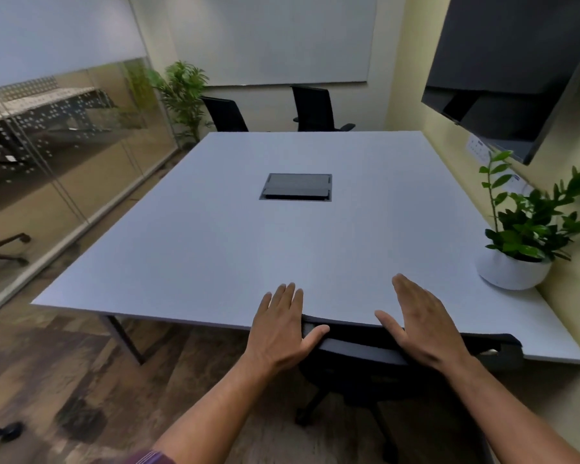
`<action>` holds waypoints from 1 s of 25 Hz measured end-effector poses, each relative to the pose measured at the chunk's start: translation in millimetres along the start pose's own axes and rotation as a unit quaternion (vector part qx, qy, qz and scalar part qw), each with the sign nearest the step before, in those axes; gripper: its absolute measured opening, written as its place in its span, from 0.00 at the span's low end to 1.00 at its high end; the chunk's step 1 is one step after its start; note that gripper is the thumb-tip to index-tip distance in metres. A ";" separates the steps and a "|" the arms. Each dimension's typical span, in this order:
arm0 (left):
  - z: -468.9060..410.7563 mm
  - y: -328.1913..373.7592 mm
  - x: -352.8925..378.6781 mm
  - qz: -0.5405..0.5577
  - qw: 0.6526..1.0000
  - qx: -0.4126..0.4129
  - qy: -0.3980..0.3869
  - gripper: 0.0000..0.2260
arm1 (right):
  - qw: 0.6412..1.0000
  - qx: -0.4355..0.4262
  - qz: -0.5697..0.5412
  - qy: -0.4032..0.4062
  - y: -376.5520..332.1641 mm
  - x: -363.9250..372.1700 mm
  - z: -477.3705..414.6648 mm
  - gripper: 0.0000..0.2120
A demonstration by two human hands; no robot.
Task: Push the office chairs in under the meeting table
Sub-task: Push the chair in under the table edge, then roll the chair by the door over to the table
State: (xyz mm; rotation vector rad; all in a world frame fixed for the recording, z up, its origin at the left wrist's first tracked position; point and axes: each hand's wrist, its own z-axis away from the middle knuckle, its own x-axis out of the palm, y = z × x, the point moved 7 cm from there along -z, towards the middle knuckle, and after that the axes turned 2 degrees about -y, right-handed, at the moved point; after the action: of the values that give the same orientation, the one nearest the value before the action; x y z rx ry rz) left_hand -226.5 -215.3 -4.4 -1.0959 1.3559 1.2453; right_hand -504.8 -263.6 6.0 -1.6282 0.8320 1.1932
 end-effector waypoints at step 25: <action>277.0 -492.0 -74.4 -0.036 0.921 -0.370 0.113 0.53 | 0.936 -0.332 -0.024 -0.110 -591.1 196.4 -153.3 0.49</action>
State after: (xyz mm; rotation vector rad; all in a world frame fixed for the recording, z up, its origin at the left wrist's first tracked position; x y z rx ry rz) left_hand 290.2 24.2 -3.6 -1.8386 0.9924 1.6709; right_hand 133.7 -202.9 1.6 -1.9708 0.2400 1.7005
